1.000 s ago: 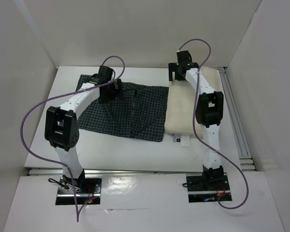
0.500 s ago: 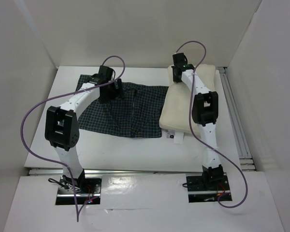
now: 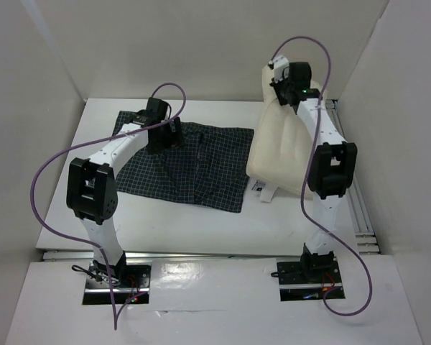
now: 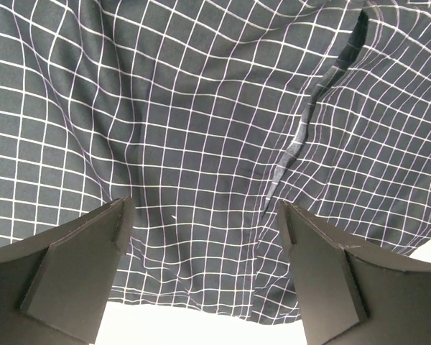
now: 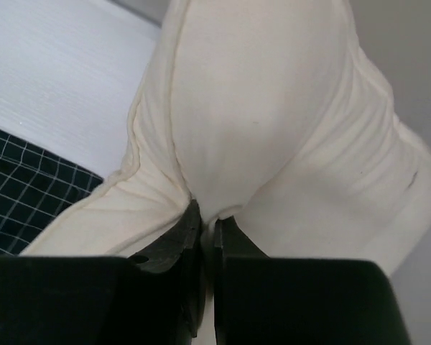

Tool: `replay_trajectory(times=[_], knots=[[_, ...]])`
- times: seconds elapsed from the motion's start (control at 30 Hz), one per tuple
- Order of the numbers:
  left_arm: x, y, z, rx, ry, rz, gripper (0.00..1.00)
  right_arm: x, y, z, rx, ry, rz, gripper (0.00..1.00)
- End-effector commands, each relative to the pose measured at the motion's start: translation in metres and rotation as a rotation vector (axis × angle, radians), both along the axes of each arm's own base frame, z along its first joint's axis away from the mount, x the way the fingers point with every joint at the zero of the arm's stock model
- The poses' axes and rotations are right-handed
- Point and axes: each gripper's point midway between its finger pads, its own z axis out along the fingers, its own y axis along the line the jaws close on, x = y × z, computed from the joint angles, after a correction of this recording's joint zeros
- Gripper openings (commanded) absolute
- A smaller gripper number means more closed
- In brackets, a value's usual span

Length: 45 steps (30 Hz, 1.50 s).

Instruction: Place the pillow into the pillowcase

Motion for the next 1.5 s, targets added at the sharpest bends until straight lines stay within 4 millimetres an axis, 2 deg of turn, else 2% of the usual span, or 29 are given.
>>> replay_trajectory(times=[0.0,0.07,0.1,0.17,0.27,0.3,0.33,0.37,0.4,0.47,0.5,0.57,0.6,0.63,0.67,0.7,0.77,0.93,0.97,1.0,1.03,1.1,1.13,1.17,1.27,1.3,1.4,1.43,1.47], knots=[[0.002,0.005,0.017,0.0,-0.051,0.014,1.0,-0.008,0.022,0.181,-0.144,-0.478,0.329,0.0],[0.003,0.009,0.022,-0.008,-0.061,0.03,1.0,-0.026,0.044,0.196,-0.161,-0.514,0.536,0.0],[0.002,0.009,0.026,-0.011,-0.07,0.03,1.0,-0.039,0.053,0.192,-0.148,-0.476,0.606,0.0],[0.003,0.019,0.022,-0.021,-0.056,0.061,1.0,-0.066,0.096,0.183,-0.136,-0.445,0.813,0.0],[0.006,0.031,0.027,-0.029,-0.066,0.096,1.0,-0.117,0.133,0.126,-0.164,-0.243,0.994,0.0],[0.007,0.035,0.029,-0.028,-0.066,0.105,1.0,-0.143,0.156,0.081,-0.138,-0.113,1.049,0.0],[0.008,0.043,0.034,-0.03,-0.076,0.123,1.0,-0.153,0.158,0.072,-0.15,-0.08,1.021,0.0],[0.007,0.047,0.033,-0.033,-0.067,0.14,1.0,-0.178,0.163,0.026,-0.07,0.067,0.984,0.0],[0.007,0.051,0.038,-0.036,-0.079,0.149,1.0,-0.188,0.161,0.011,-0.031,0.106,0.953,0.0],[0.009,0.064,0.043,-0.037,-0.09,0.177,1.0,-0.201,0.158,0.006,0.041,0.104,0.836,0.0],[0.009,0.064,0.043,-0.037,-0.09,0.177,1.0,-0.222,0.147,-0.032,0.063,0.199,0.778,0.0],[0.01,0.068,0.043,-0.036,-0.09,0.186,1.0,-0.221,0.127,-0.026,0.04,0.137,0.622,0.0],[0.01,0.068,0.043,-0.036,-0.09,0.186,1.0,-0.233,0.116,-0.048,0.07,0.182,0.53,0.0],[0.009,0.068,0.047,-0.038,-0.099,0.186,1.0,-0.231,0.11,-0.046,0.074,0.148,0.476,0.0],[0.009,0.066,0.043,-0.048,-0.1,0.178,1.0,-0.225,0.109,-0.025,0.094,0.052,0.446,0.0],[0.006,0.061,0.037,-0.07,-0.084,0.16,1.0,-0.232,0.109,-0.033,0.129,0.062,0.421,0.0],[0.004,0.056,0.033,-0.089,-0.072,0.145,1.0,-0.226,0.109,-0.011,0.175,-0.027,0.381,0.0],[-0.01,0.035,0.019,-0.071,-0.059,0.097,0.99,-0.21,0.111,0.012,0.265,-0.063,0.287,0.04],[-0.01,0.031,0.018,-0.057,-0.062,0.092,0.99,-0.212,0.116,0.011,0.274,-0.033,0.309,0.08],[-0.015,0.022,0.014,-0.042,-0.054,0.073,0.99,-0.223,0.124,-0.007,0.275,0.067,0.368,0.11],[-0.015,0.02,0.014,-0.026,-0.059,0.074,0.99,-0.224,0.132,-0.002,0.28,0.083,0.392,0.15],[-0.02,0.014,0.01,-0.021,-0.049,0.069,0.99,-0.238,0.142,-0.014,0.263,0.169,0.426,0.38],[-0.02,0.014,0.01,-0.021,-0.049,0.069,0.99,-0.239,0.15,-0.011,0.249,0.172,0.435,0.89],[-0.021,0.01,0.005,-0.018,-0.038,0.06,0.99,-0.242,0.152,-0.01,0.231,0.176,0.448,1.0],[-0.023,0.011,-0.001,-0.012,-0.018,0.06,0.99,-0.238,0.153,0.004,0.194,0.133,0.405,1.0],[-0.022,0.012,-0.001,-0.005,-0.02,0.065,0.99,-0.233,0.151,0.019,0.183,0.069,0.381,1.0],[-0.02,0.012,-0.002,-0.005,-0.019,0.065,0.99,-0.204,0.133,0.053,0.247,-0.084,0.161,1.0],[-0.017,0.011,-0.003,-0.005,-0.019,0.065,0.99,-0.194,0.115,0.056,0.237,-0.114,0.024,1.0],[-0.015,0.008,-0.003,-0.013,-0.016,0.059,0.99,-0.185,0.114,0.071,0.345,-0.134,-0.088,1.0]])
